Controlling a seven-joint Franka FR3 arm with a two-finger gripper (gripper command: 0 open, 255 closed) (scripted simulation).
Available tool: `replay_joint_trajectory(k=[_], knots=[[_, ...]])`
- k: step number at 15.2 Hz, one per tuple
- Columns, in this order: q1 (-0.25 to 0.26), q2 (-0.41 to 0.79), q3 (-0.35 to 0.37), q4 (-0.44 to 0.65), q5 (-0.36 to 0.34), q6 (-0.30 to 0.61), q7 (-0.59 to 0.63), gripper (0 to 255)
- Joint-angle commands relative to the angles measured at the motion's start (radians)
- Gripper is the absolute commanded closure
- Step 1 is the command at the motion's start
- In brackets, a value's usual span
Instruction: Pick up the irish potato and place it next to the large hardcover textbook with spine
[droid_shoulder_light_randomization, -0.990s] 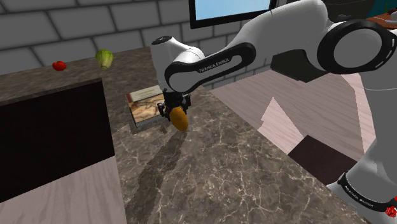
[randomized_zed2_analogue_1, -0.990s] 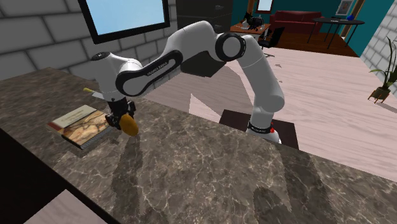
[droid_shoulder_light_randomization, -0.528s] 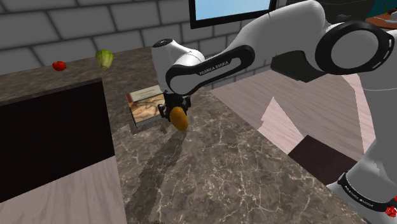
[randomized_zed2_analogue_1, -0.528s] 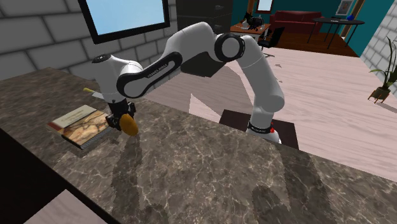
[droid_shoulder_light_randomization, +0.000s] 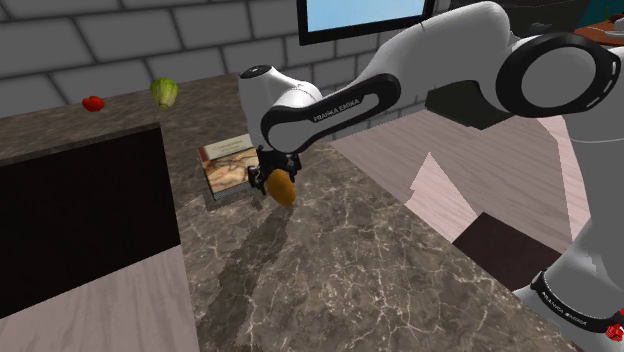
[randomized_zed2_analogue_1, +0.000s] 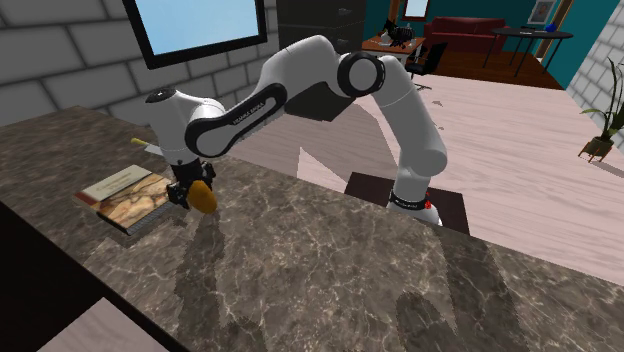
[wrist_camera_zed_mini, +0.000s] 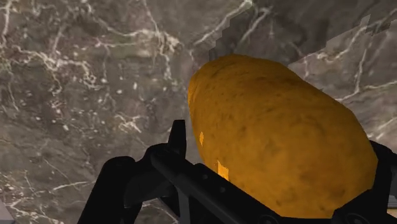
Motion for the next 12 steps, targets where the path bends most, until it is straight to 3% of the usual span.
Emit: replay_joint_trajectory(k=[1,4,12], knots=[[0.003,0.005,-0.001,0.023,0.005,-0.045,-0.006,0],[0.008,-0.022,0.009,0.075,0.020,-0.121,-0.017,0],[0.008,-0.022,0.009,0.075,0.020,-0.121,-0.017,0]])
